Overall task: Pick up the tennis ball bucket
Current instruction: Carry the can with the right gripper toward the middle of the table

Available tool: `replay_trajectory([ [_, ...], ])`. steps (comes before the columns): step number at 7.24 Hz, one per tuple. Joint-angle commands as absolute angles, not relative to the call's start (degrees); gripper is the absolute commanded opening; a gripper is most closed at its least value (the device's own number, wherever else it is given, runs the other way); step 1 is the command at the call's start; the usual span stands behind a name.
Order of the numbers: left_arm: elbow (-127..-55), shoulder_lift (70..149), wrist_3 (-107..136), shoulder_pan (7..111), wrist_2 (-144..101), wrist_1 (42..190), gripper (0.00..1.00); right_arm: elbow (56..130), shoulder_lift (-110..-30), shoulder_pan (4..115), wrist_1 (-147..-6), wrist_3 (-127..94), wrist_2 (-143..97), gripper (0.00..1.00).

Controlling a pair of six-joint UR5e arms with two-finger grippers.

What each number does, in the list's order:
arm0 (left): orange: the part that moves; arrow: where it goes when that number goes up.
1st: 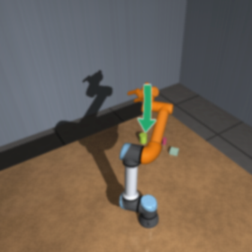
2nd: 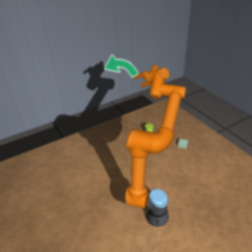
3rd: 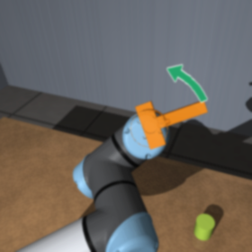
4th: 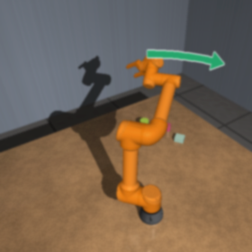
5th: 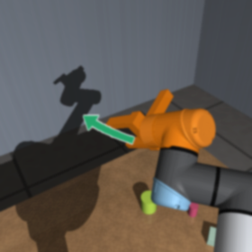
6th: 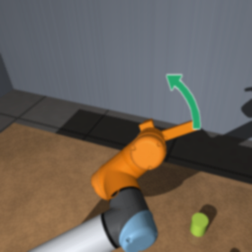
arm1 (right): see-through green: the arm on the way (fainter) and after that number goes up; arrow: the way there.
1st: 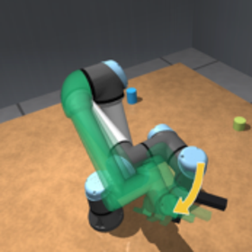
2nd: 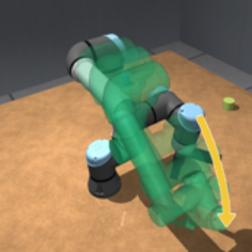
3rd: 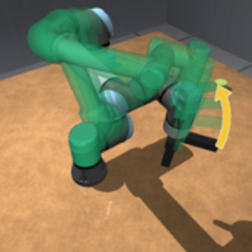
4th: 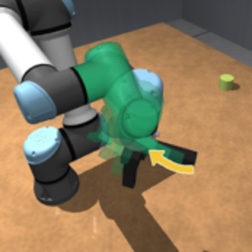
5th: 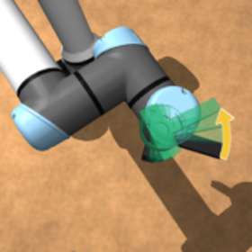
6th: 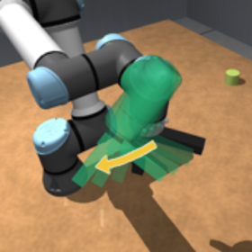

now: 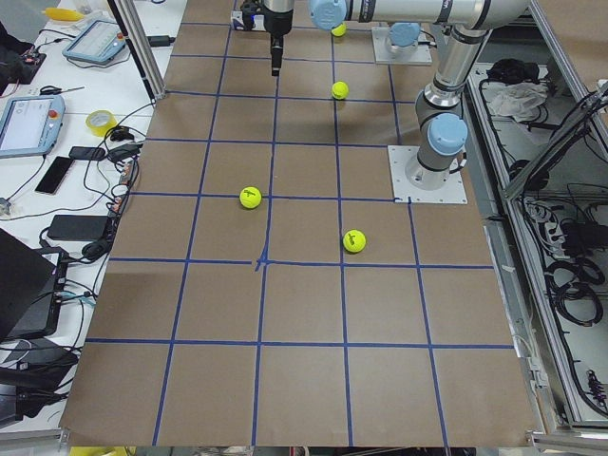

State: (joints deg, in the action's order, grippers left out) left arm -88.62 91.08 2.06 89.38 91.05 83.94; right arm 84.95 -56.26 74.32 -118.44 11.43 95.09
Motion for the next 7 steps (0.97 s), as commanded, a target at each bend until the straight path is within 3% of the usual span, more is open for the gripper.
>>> replay_trajectory([
  [1, -88.7, 91.6, 0.7, 89.9, 91.2, 83.8, 1.0, 85.3, -54.9, 73.7, -119.5, 12.0, 95.1, 1.0],
  [7, -90.2, 90.5, 9.1, 94.5, 91.0, 90.1, 1.0, 86.0, -52.6, 73.6, -120.8, 12.4, 95.2, 1.0],
])
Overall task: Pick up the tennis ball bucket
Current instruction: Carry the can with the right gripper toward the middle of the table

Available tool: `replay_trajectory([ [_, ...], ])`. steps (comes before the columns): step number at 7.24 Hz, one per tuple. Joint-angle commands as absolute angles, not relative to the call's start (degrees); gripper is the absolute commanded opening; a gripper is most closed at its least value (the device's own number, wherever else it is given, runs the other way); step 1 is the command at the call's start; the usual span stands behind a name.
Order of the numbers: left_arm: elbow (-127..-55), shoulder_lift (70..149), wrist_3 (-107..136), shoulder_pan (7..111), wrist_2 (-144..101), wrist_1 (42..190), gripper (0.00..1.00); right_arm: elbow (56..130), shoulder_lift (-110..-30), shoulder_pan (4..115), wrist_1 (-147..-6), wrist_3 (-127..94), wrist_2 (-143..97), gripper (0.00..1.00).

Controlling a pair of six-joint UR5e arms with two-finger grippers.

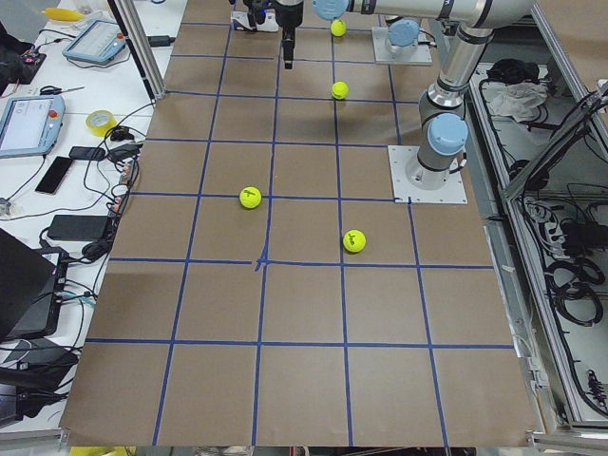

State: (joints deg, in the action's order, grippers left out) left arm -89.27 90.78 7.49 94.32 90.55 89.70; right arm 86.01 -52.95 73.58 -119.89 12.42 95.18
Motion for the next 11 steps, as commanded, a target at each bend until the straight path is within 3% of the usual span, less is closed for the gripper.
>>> replay_trajectory([
  [1, -91.0, 90.6, 8.4, 94.5, 91.9, 89.0, 1.0, 86.0, -52.6, 73.6, -120.8, 12.5, 95.1, 0.97],
  [2, -91.6, 90.2, 8.3, 94.5, 91.4, 89.0, 1.0, 86.1, -52.6, 73.5, -120.2, 12.7, 95.3, 0.79],
  [3, -90.8, 90.8, 8.3, 94.4, 91.1, 88.8, 1.0, 86.1, -52.7, 73.3, -120.0, 14.4, 95.3, 0.69],
  [5, -89.7, 90.0, 9.2, 93.9, 91.0, 89.0, 1.0, 86.1, -53.4, 73.1, -119.4, 15.6, 94.7, 0.6],
  [8, -89.6, 89.9, 7.0, 94.2, 87.1, 89.6, 1.0, 86.6, -60.2, 76.0, -112.9, 29.4, 88.1, 0.61],
  [11, -90.5, 89.1, 2.9, 93.3, 87.0, 89.5, 1.0, 88.4, -60.3, 87.3, -113.8, 54.7, 84.7, 0.61],
])
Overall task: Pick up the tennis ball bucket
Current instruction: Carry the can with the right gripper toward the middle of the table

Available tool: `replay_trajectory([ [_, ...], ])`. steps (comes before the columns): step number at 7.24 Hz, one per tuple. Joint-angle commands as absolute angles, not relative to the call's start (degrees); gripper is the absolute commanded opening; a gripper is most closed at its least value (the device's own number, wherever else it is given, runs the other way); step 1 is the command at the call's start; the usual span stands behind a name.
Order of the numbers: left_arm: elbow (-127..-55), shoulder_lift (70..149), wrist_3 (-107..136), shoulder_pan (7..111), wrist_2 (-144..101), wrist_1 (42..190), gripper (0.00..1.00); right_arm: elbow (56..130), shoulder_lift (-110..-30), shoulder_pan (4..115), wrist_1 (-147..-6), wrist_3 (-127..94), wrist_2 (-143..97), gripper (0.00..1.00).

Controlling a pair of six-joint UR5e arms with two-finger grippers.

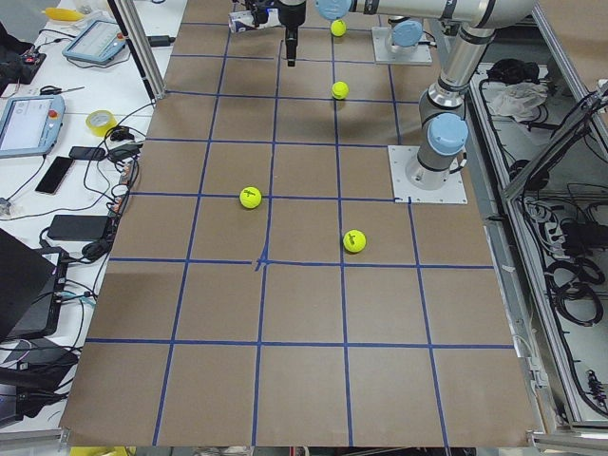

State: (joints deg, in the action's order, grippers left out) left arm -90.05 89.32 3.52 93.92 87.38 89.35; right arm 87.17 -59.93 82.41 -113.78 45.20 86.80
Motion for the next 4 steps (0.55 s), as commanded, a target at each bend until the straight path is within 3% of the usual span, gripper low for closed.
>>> replay_trajectory([
  [1, -91.1, 88.9, 3.0, 93.3, 87.0, 89.6, 1.0, 89.8, -60.3, 90.8, -114.0, 60.7, 83.7, 0.61],
  [4, -90.9, 88.9, 3.3, 92.9, 87.3, 88.7, 1.0, 90.1, -60.6, 96.3, -114.6, 81.7, 78.1, 0.61],
])
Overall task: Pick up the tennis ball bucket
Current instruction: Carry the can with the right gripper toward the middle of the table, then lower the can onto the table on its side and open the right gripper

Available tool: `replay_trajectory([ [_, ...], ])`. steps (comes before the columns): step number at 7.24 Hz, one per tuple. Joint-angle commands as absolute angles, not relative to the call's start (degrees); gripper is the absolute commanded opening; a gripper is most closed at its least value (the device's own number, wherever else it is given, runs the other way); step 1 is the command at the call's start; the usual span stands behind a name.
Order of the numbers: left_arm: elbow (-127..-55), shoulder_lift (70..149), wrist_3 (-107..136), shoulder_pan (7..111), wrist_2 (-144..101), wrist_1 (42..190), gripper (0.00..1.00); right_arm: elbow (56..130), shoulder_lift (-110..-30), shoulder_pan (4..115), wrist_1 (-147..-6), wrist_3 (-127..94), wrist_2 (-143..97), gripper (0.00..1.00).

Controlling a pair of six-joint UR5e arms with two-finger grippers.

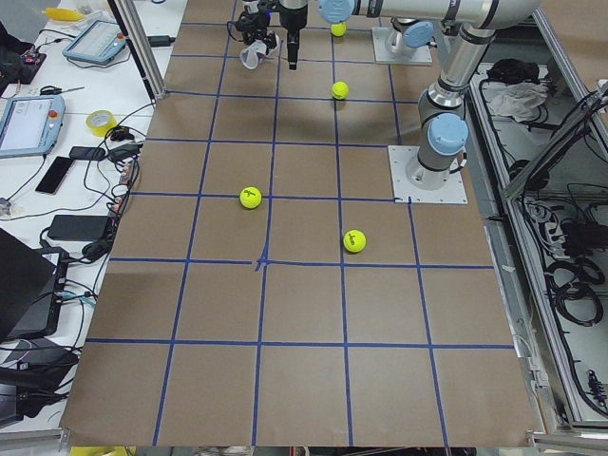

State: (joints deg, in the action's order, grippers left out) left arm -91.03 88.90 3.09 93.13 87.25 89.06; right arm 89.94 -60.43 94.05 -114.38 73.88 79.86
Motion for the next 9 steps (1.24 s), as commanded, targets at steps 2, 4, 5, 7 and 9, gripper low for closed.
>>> replay_trajectory([
  [2, -91.1, 89.0, 2.6, 91.4, 87.4, 88.3, 1.0, 90.1, -58.6, 104.3, -120.3, 81.0, 79.6, 0.64],
  [4, -91.1, 89.2, 2.5, 91.1, 87.4, 88.2, 1.0, 90.0, -57.2, 108.7, -124.2, 75.3, 85.1, 0.64],
  [5, -91.2, 89.2, 2.5, 90.9, 87.2, 88.3, 1.0, 89.9, -56.9, 109.9, -124.5, 73.8, 85.2, 0.64],
  [7, -91.1, 89.1, 2.5, 90.2, 87.2, 88.3, 1.0, 89.6, -56.7, 111.5, -124.5, 73.7, 85.4, 0.64],
  [9, -91.1, 89.1, 2.5, 89.4, 87.4, 88.2, 1.0, 90.0, -53.9, 111.5, -128.9, 72.2, 86.6, 0.74],
])
